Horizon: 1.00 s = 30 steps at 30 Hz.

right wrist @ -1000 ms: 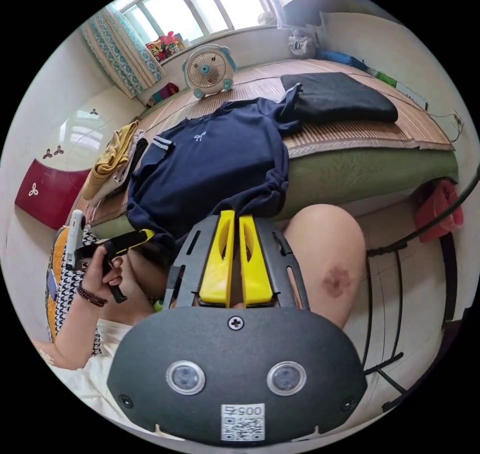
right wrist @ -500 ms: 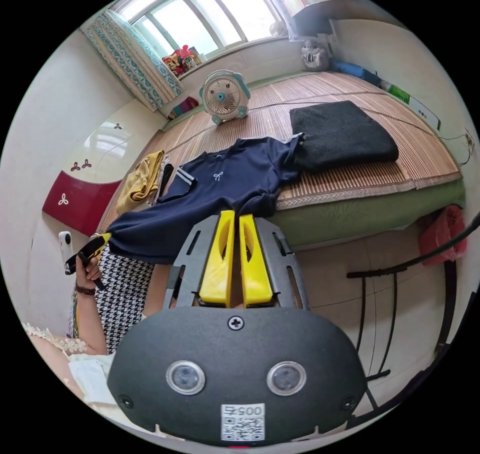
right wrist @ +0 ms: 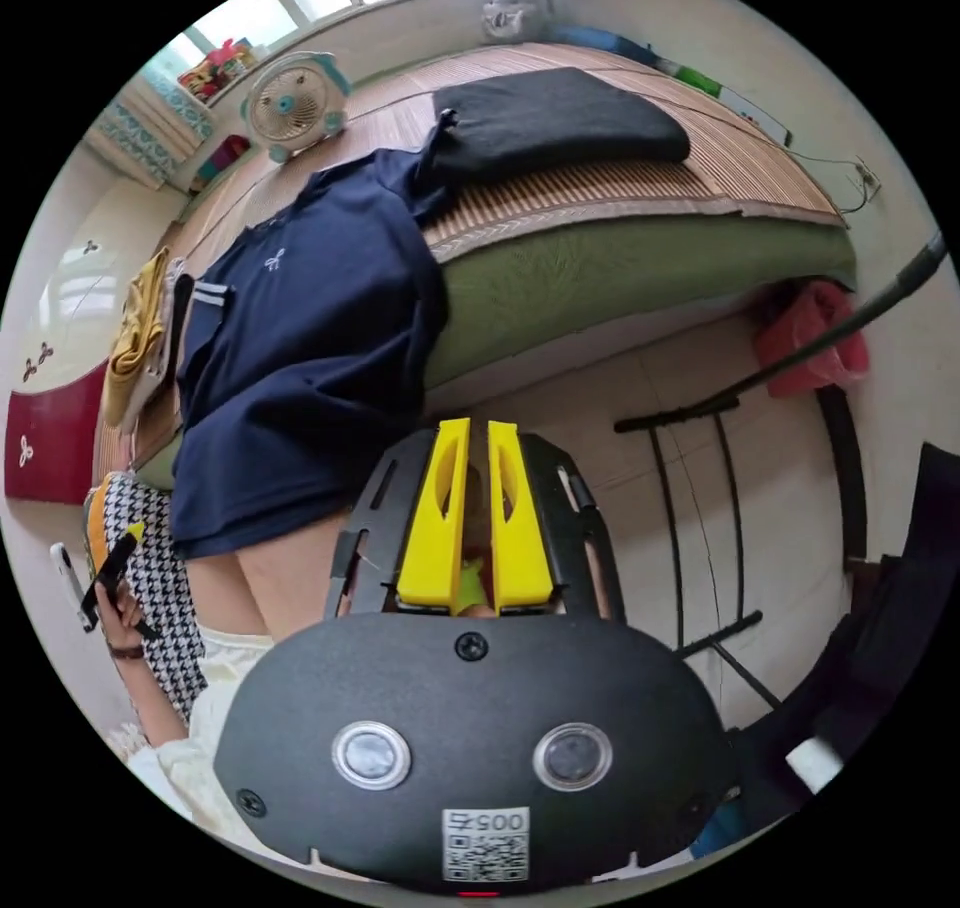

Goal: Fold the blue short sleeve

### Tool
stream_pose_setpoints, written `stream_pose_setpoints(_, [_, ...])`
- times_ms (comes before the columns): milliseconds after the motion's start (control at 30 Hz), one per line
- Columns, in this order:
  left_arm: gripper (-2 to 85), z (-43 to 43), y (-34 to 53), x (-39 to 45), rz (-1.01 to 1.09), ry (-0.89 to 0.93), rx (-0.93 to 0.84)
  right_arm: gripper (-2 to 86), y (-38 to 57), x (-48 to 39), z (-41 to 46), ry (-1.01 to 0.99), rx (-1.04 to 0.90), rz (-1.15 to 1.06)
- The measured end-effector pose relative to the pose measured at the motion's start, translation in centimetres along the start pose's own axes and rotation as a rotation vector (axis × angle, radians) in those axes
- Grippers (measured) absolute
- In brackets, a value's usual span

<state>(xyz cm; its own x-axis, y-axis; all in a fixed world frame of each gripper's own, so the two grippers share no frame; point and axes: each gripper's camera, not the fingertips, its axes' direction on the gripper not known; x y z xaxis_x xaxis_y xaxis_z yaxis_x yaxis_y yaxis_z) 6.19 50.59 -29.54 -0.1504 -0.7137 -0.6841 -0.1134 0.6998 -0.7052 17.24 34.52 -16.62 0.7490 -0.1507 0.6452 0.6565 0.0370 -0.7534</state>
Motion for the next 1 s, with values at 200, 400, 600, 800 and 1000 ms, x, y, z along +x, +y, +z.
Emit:
stream_pose_setpoints(200, [7.8,1.3,-1.2,7.3,0.287,0.123,0.012,5.2,2.5,-4.8,-0.7,-0.165,0.075,-0.351])
stream_pose_setpoints(400, [9.7,4.6,-0.1,12.6,0.484,0.104,-0.086,6.5,5.4,-7.1,-0.6,-0.245,0.094,-0.518])
stream_pose_setpoints(600, [10.2,6.3,1.0,14.6,0.554,-0.001,-0.143,8.4,7.0,-8.6,-0.1,-0.218,0.094,-0.591])
stream_pose_setpoints(800, [7.1,6.2,1.9,15.2,0.567,-0.036,-0.107,8.6,7.6,-10.0,0.3,-0.148,0.105,-0.605])
stream_pose_setpoints(1000, [6.7,6.2,2.2,15.5,0.565,-0.027,-0.103,8.0,8.3,-10.9,0.2,-0.13,0.146,-0.58])
